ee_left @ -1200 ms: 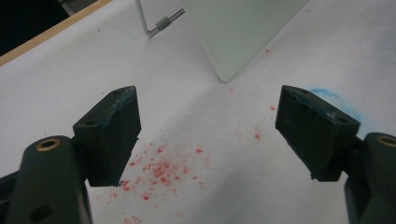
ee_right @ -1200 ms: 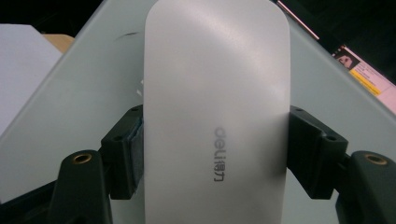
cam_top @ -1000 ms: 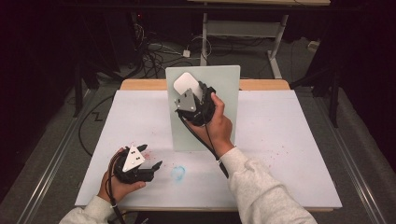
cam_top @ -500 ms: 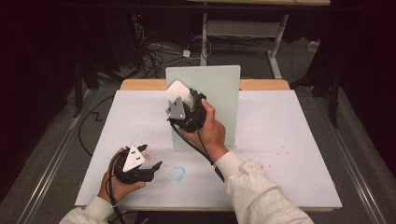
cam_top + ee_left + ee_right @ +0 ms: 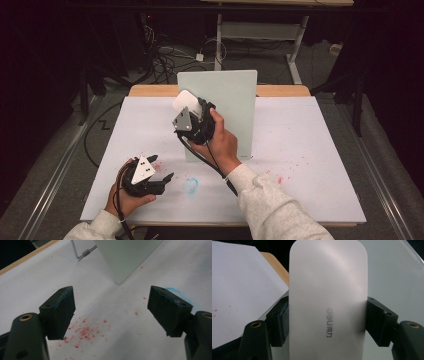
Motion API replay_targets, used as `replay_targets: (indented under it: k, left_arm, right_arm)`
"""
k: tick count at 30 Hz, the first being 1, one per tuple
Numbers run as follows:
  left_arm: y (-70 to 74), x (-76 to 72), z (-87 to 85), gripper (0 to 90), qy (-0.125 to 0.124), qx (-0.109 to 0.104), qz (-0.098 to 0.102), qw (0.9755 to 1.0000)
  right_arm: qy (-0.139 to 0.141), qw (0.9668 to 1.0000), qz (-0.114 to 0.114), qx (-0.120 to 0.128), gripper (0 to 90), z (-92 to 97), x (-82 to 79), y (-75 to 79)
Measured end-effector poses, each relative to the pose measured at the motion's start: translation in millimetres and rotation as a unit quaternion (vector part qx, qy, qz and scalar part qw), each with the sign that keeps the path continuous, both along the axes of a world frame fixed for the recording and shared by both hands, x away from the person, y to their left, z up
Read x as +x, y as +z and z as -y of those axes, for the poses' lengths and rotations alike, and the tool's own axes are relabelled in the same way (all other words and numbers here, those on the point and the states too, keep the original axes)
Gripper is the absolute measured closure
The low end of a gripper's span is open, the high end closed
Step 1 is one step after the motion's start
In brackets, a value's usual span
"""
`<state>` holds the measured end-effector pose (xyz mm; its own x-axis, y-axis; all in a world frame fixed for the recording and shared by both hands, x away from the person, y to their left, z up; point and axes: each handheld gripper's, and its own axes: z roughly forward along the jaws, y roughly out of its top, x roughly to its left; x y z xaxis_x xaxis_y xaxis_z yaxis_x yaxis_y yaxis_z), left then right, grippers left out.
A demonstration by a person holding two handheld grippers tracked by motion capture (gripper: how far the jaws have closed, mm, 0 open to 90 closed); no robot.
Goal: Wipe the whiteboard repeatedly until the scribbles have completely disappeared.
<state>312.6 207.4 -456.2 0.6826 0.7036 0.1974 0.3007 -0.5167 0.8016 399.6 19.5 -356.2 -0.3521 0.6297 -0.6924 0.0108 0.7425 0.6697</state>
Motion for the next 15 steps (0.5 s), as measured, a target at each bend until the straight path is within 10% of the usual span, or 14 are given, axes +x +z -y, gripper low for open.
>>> replay_targets:
  k: [15]
  left_arm:
    - [-0.2,-0.1,0.2,21.5,-0.002,0.004,0.000,1.0000]
  right_arm:
    - [-0.008,0.9999,0.010,-0.007,30.9,3.8,-0.9,-2.9]
